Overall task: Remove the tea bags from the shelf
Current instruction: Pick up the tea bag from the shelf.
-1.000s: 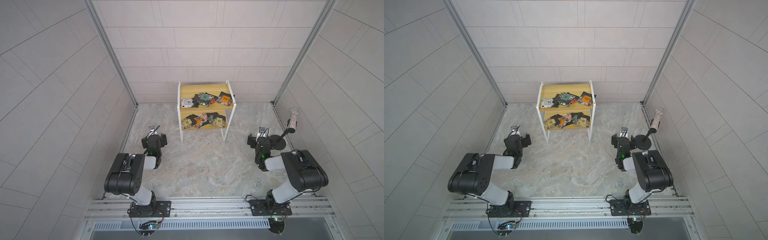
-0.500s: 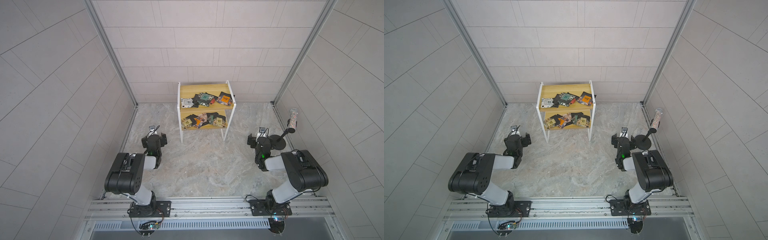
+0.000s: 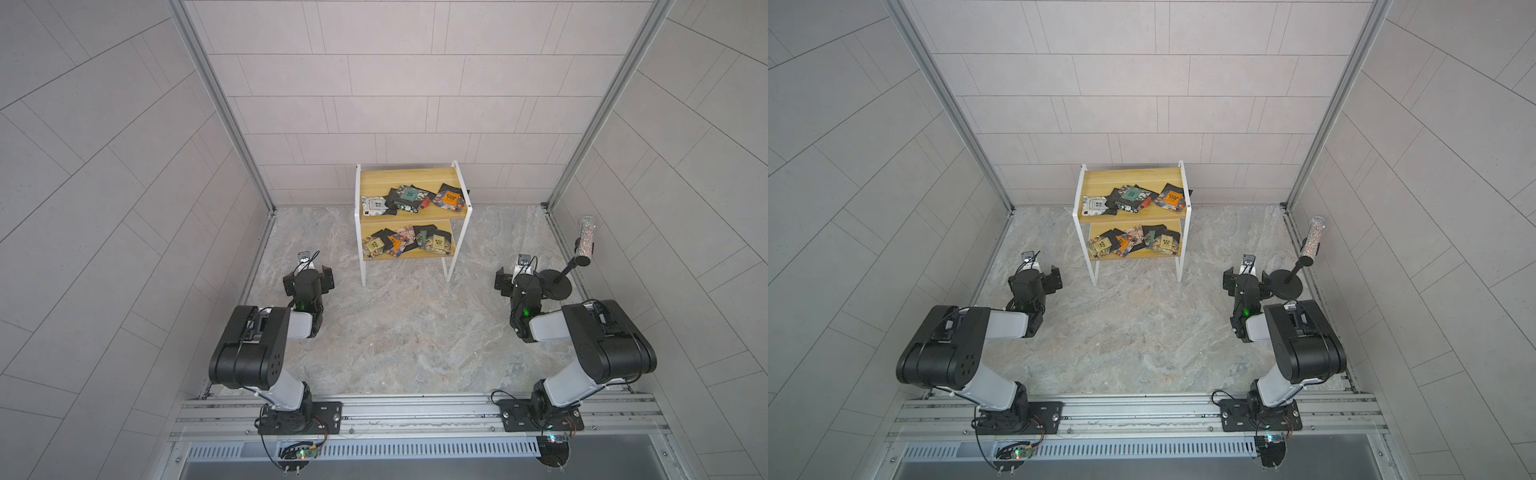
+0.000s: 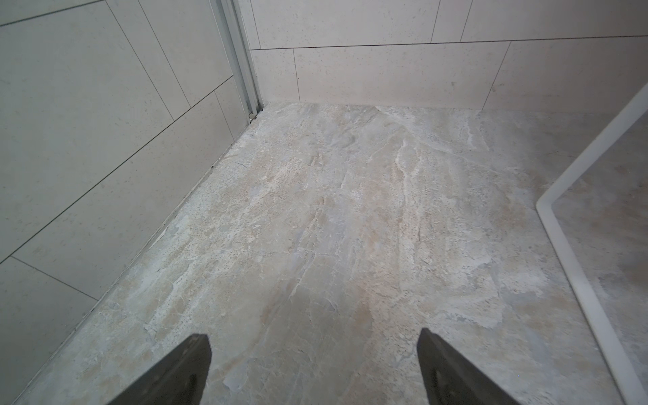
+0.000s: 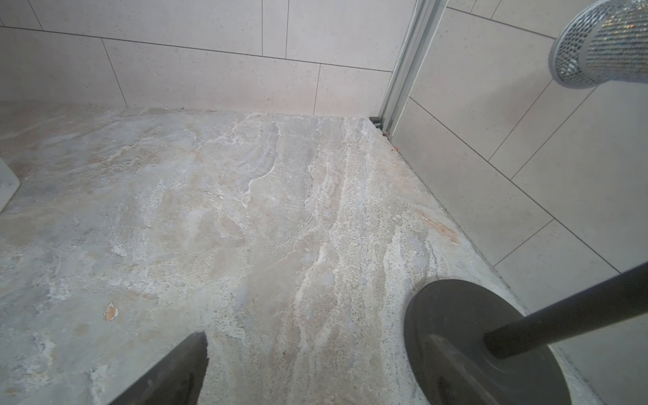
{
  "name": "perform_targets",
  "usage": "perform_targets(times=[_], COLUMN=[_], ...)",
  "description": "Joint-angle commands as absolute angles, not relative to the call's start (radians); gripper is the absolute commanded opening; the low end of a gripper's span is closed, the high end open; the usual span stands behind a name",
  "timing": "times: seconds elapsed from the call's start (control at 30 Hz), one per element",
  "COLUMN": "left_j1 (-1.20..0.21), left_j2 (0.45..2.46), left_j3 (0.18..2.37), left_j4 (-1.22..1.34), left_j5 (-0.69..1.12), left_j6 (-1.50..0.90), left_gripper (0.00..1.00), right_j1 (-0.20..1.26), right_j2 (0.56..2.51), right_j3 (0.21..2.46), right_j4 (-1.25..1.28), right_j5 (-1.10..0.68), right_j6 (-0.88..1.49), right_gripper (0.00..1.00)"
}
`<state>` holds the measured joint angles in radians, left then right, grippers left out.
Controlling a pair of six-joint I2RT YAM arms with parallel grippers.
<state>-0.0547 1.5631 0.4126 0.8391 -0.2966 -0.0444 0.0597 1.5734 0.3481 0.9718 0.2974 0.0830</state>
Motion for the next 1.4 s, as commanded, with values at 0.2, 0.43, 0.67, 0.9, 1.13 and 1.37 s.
perform_targets(times=[0.2,0.43,0.67,0.9,1.13,1.37], left_j1=[-0.057,-0.048,-0.025,-0.025,-0.03,-0.091], left_j2=[1.381,1.278,1.212,1.187,1.226,1.231], left_j3=[0.617,0.856,1.072,1.285,1.468,1.591], left_j4=[0.388,0.024,-0.258,-0.471,-0.641,-0.756], left_j5=[-0.396,-0.313,-0.106,0.092,0.381,0.47], left_j6=[-0.112,-0.314,-0.465,-0.522,-0.63,-0.626], left_gripper=[1.0,1.0,1.0,0.86,0.82,0.81], right_j1=[0.054,0.046,0.014,-0.079,-0.067,-0.02], right_j2=[1.344,1.25,1.181,1.19,1.311,1.418], right_j3=[0.517,0.768,1.057,1.243,1.52,1.7], right_j4=[0.542,0.217,-0.156,-0.283,-0.571,-0.732], right_j5=[0.322,0.253,0.054,-0.343,-0.48,-0.521], right_j6=[0.128,0.226,0.434,0.652,0.666,0.644], right_gripper=[1.0,1.0,1.0,0.92,0.82,0.82])
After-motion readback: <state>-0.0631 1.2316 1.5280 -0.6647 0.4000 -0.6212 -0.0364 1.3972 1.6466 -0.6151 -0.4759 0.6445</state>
